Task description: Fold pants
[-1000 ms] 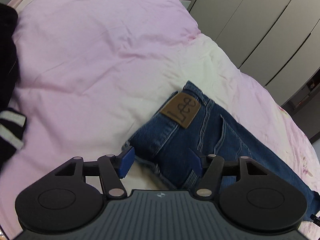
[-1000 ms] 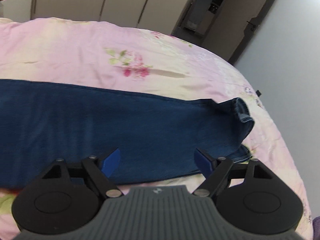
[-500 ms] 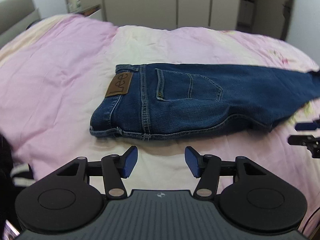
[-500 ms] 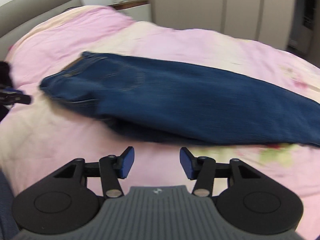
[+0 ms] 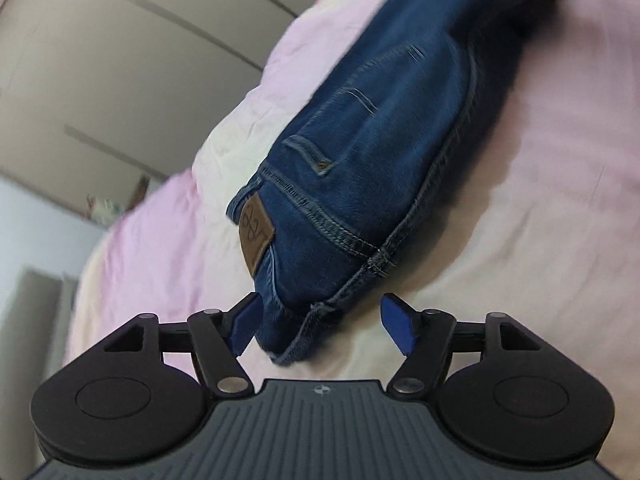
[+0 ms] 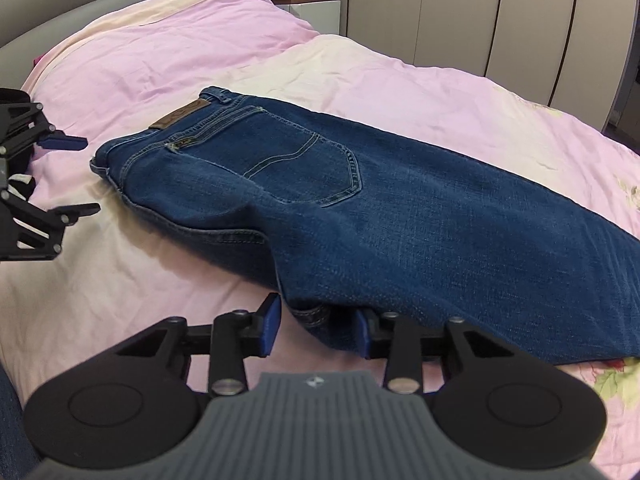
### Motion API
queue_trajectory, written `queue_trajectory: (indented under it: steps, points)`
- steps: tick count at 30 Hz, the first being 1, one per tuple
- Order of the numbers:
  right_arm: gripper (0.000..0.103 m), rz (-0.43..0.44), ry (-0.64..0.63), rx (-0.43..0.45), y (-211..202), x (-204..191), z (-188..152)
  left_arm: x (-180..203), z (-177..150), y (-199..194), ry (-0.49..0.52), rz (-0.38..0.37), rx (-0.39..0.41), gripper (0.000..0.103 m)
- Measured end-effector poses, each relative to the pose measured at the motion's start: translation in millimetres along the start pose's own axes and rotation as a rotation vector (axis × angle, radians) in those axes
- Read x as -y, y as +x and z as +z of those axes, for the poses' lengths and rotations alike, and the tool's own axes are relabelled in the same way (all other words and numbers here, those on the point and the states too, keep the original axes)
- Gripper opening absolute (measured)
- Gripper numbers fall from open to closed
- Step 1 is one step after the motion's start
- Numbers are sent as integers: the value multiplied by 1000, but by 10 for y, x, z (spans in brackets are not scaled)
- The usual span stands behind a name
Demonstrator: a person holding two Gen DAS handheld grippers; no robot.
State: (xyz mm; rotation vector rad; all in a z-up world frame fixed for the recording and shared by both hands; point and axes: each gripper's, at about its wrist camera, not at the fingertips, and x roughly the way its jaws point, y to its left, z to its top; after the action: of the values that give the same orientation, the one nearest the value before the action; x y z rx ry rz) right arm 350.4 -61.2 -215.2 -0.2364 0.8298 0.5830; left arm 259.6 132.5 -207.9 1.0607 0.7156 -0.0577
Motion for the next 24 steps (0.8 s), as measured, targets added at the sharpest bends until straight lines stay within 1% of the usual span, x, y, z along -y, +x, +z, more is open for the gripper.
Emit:
queue_trajectory:
  steps: [2,3,4,5,6,7,8,10,12,13,14,16,19,20,22,23,24]
  points:
    - [28,7,24,7,-6,42,1,150,20,175,92,35,-8,81]
    - [24,13,34,10,-4,56,5,197,29,257,118,64,-12,78]
    - [20,17,37,9,-4,63,12,213,39,315,125,85,-11,70]
    - [10,26,33,6,-10,67,18,185,53,365,115,85,-21,47]
    - [8,26,24,2,-28,69,26,128,65,376,96,50,-28,35]
    - [6,22,18,2,-61,77,40,40,77,350,63,32,-23,31]
    - [5,29,19,6,-125,100,60,-47,73,309,49,34,-13,27]
    - [4,65,34,-5,-265,171,101,-173,44,229,51,37,-6,22]
    - [4,101,29,-45,-328,197,84,-229,19,219,64,-12,-17,20]
    - [4,121,28,-82,-304,187,38,-182,14,249,98,-25,-26,20]
    - [4,133,34,-105,-263,177,-18,-97,-11,292,147,-26,-30,19]
    - [4,135,53,-158,-65,139,-180,20,-14,399,184,-26,-44,19]
    - [4,114,103,-174,165,152,-324,74,-23,506,176,-48,-68,19]
    - [4,113,119,-173,184,165,-339,72,-24,508,180,-53,-72,19]
    - [4,112,129,-171,154,180,-312,10,-20,460,155,-65,-73,25]
    - [5,112,128,-171,124,188,-300,-54,-10,404,131,-65,-74,34]
    - [7,112,133,-168,79,203,-287,-115,1,352,110,-71,-78,40]
